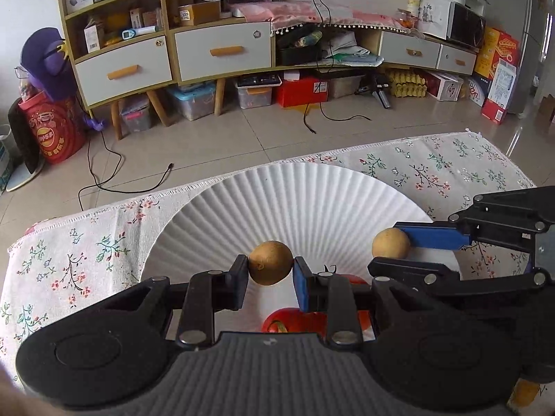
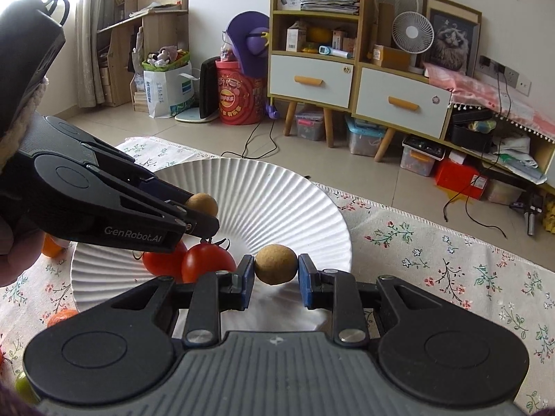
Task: Organize fruits
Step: 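Carry the kiwi and the tan fruit over the white bowl with both tools, then open both tools to drop the fruits into the bowl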
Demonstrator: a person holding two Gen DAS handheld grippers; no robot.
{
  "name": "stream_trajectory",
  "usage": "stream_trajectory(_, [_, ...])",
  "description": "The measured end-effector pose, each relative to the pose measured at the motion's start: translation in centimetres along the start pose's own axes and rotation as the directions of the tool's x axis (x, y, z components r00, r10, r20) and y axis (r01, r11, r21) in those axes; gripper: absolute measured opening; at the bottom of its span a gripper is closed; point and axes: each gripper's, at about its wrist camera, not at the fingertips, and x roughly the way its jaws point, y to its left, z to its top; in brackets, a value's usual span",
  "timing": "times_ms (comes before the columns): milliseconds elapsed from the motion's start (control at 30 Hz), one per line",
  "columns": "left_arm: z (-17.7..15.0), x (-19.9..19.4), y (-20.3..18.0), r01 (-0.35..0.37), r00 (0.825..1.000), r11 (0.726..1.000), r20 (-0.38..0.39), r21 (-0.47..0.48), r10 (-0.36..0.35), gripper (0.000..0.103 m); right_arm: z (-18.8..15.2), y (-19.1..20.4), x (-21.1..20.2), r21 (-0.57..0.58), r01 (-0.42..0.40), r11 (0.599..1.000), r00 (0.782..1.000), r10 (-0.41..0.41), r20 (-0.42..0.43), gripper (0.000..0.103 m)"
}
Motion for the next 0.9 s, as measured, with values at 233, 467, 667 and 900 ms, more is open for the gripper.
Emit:
stream_trajectory(233, [0.0,0.6,0.0,0.015,1.0,1.0,0.005,-0.008,-0.015,0.022,0.0,0.3,0.0,-0.047,-0.009,0.999,1.0,0.009,0.006,0.024])
stream_trajectory(467, [0.1,0.6,0.1,0.016,1.0,1.0,0.011,-0.007,-0.016,0.023,0.2,0.4,0.0,-0.064,0.0,0.998,1.0,0.001,0.003,0.025])
stream_trajectory(667, [0.2,-0.2,-0.3,-0.03,0.999,1.0,0.029,0.003,0.03,0.035,0.5,0.4,-0.5,-0.061,0.017,0.998,1.0,-0.017,-0.008,0.034])
stream_trajectory(900, [0.2,-2.5,-0.5,-0.07,0.996,0.998,0.047,-0.004,0.07,0.053,0.8,-0.2,-2.4,-0.028,0.042,0.999,0.999,-0.042,0.007,0.044])
